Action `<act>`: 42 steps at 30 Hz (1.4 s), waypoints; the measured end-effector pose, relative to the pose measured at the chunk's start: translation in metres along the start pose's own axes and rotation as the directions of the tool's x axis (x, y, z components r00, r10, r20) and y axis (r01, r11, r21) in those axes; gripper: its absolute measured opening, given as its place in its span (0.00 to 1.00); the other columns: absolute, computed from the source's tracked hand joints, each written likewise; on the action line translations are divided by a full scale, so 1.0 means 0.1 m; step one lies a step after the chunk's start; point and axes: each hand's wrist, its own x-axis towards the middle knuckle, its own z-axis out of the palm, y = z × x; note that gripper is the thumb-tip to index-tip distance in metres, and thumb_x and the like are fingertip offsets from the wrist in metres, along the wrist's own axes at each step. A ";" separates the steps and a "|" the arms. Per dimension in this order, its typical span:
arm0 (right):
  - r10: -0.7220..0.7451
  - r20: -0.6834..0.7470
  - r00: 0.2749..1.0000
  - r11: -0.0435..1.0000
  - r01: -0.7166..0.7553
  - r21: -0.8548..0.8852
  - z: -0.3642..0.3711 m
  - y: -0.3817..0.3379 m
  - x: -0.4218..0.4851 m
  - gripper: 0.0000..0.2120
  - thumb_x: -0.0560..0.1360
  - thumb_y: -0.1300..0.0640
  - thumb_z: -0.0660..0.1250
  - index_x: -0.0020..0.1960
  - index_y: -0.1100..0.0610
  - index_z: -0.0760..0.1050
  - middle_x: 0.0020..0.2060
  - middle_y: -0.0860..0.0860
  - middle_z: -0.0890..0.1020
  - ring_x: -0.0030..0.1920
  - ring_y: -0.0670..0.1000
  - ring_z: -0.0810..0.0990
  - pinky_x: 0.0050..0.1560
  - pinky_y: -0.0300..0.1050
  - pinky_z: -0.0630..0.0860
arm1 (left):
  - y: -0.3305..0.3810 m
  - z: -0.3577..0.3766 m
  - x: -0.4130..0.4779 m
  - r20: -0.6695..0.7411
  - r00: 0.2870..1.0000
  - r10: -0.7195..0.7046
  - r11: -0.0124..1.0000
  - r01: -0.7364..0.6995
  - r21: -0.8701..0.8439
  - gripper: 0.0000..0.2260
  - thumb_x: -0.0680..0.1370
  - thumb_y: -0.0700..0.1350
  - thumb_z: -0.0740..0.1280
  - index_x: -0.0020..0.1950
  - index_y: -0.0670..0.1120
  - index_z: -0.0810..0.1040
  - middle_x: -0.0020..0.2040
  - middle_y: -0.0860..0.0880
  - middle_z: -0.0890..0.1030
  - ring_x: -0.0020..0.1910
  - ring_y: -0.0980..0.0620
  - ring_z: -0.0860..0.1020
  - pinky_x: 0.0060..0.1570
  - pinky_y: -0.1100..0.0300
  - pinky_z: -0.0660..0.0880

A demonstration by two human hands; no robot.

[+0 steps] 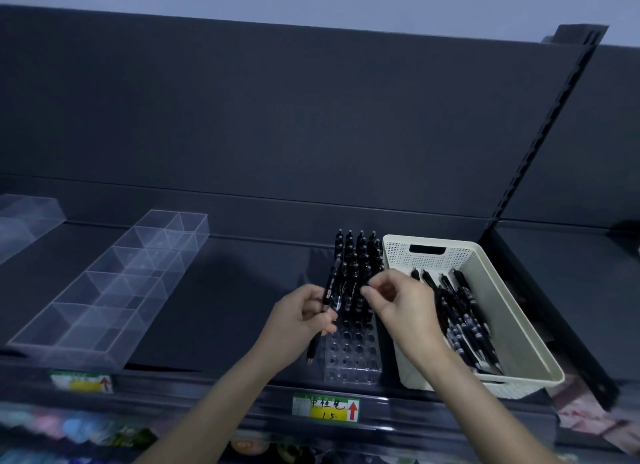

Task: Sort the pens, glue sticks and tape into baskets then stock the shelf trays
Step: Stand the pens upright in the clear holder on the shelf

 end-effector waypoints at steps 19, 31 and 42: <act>-0.088 0.088 0.992 0.981 0.102 -0.166 0.22 -0.04 0.04 0.12 0.78 0.55 0.63 0.38 0.56 0.65 0.24 0.46 0.68 0.25 0.43 0.65 0.26 0.34 0.62 | -0.32 0.02 -0.04 0.169 0.983 -0.076 0.837 -0.029 0.547 0.30 0.69 0.51 0.74 0.68 0.44 0.72 0.68 0.47 0.73 0.64 0.53 0.73 0.64 0.65 0.68; -0.050 0.144 0.988 0.946 0.093 -0.310 0.39 -0.05 0.00 0.11 0.78 0.52 0.60 0.46 0.61 0.72 0.38 0.58 0.81 0.38 0.57 0.78 0.36 0.42 0.66 | -0.34 0.02 -0.01 0.184 0.978 -0.101 0.792 -0.033 0.610 0.30 0.69 0.53 0.74 0.68 0.45 0.72 0.68 0.48 0.72 0.65 0.53 0.72 0.67 0.59 0.68; 0.046 -0.002 0.999 0.988 -0.046 -0.148 -0.27 0.27 -0.10 0.12 0.75 0.53 0.67 0.54 0.58 0.80 0.45 0.53 0.85 0.47 0.52 0.82 0.51 0.43 0.76 | 0.11 0.34 -0.03 0.210 0.967 0.146 0.755 -0.246 0.607 0.12 0.77 0.49 0.64 0.44 0.43 0.82 0.40 0.48 0.83 0.40 0.53 0.78 0.42 0.63 0.71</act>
